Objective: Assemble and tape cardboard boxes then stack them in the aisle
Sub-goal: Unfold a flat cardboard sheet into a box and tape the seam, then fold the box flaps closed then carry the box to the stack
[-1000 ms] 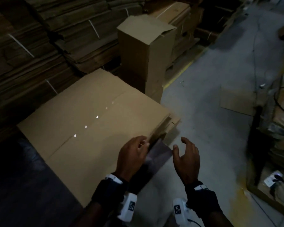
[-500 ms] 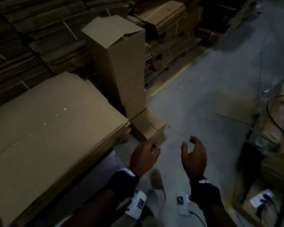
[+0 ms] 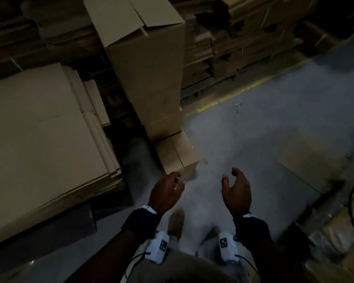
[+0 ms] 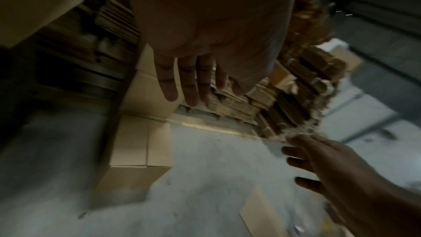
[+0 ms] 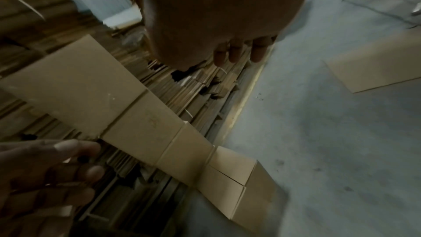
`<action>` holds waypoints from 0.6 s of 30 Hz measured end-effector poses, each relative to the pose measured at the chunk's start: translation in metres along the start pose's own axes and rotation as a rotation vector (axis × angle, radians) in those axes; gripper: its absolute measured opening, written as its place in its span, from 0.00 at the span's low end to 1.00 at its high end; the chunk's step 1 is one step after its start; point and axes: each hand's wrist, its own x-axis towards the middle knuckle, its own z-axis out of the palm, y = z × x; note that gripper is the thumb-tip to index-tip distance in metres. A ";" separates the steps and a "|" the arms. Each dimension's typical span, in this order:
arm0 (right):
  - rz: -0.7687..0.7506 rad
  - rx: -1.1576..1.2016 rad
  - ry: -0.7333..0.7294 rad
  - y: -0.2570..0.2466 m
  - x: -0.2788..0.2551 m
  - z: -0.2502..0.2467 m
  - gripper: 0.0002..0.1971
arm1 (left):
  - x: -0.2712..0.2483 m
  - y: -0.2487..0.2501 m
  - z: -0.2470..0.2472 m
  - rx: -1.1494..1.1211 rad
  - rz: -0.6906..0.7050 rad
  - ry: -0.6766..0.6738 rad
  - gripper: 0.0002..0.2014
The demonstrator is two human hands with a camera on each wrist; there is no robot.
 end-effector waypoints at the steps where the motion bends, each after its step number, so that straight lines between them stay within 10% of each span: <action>1: -0.012 -0.002 -0.033 0.006 0.015 0.001 0.24 | 0.007 0.000 0.006 -0.001 -0.038 0.009 0.27; 10: -0.137 -0.056 -0.435 0.053 0.142 0.019 0.30 | 0.057 0.011 0.052 -0.072 -0.361 0.239 0.21; 18: -0.208 -0.101 -0.517 0.079 0.221 0.065 0.31 | 0.097 -0.017 0.100 -0.103 -0.556 0.314 0.23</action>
